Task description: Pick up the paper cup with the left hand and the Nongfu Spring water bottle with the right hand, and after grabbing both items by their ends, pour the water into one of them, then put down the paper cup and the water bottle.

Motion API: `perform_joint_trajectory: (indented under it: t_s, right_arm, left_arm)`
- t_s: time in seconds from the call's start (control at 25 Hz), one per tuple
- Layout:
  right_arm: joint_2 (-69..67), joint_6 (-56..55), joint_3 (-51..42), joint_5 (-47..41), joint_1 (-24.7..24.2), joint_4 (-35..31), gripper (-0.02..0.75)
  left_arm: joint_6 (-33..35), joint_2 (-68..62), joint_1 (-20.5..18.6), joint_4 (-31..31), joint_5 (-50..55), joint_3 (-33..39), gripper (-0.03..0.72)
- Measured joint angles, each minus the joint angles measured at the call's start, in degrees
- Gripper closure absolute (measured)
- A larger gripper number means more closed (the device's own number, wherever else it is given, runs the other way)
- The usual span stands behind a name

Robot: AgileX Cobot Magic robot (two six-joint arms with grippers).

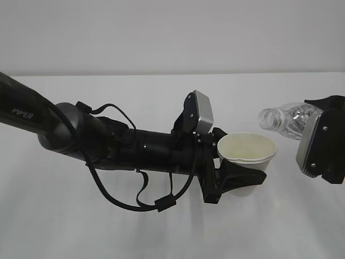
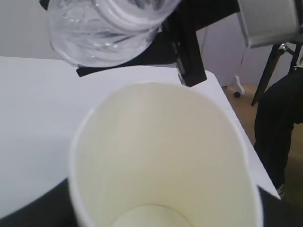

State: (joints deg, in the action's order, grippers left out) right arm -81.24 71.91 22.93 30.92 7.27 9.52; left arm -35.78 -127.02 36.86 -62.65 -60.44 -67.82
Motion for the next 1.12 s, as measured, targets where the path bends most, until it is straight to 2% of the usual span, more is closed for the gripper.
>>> perform_joint_trajectory:
  t_s: [1.12]
  right_arm:
    - [0.0, 11.3, 0.0, 3.4, 0.0, -0.4, 0.321]
  left_arm:
    - [-1.3, 0.0, 0.0, -3.2, -2.4, 0.0, 0.253]
